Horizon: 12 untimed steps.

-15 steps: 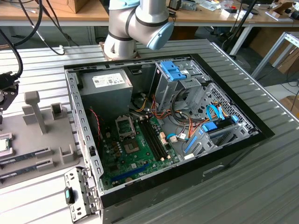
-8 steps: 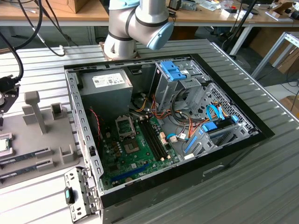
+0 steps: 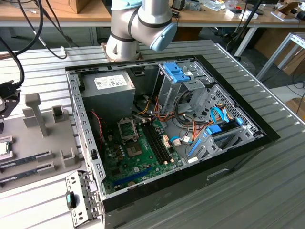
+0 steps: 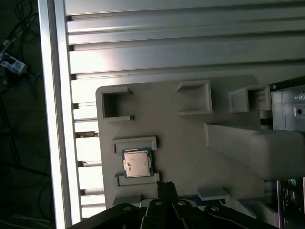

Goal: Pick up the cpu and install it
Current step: 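Reach for the cpu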

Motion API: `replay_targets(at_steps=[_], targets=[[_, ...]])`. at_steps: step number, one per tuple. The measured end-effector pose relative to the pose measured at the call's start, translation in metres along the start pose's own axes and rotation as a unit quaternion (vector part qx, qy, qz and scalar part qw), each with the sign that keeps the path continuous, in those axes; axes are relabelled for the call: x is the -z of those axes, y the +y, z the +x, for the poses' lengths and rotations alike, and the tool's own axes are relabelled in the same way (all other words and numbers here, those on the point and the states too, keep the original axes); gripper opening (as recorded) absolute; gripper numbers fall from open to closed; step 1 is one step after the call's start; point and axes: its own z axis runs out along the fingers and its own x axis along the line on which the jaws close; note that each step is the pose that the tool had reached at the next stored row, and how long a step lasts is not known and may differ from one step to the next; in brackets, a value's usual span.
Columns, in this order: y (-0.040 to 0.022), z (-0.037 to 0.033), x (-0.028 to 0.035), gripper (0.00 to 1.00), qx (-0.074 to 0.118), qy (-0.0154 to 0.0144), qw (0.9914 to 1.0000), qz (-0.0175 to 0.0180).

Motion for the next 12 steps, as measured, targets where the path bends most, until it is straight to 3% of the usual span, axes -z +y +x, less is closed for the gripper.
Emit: replay_targets(at_steps=[12], targets=[[0.0009,0.0028,-0.0093,0.11,0.0,0.0001,1.0,0.0001]])
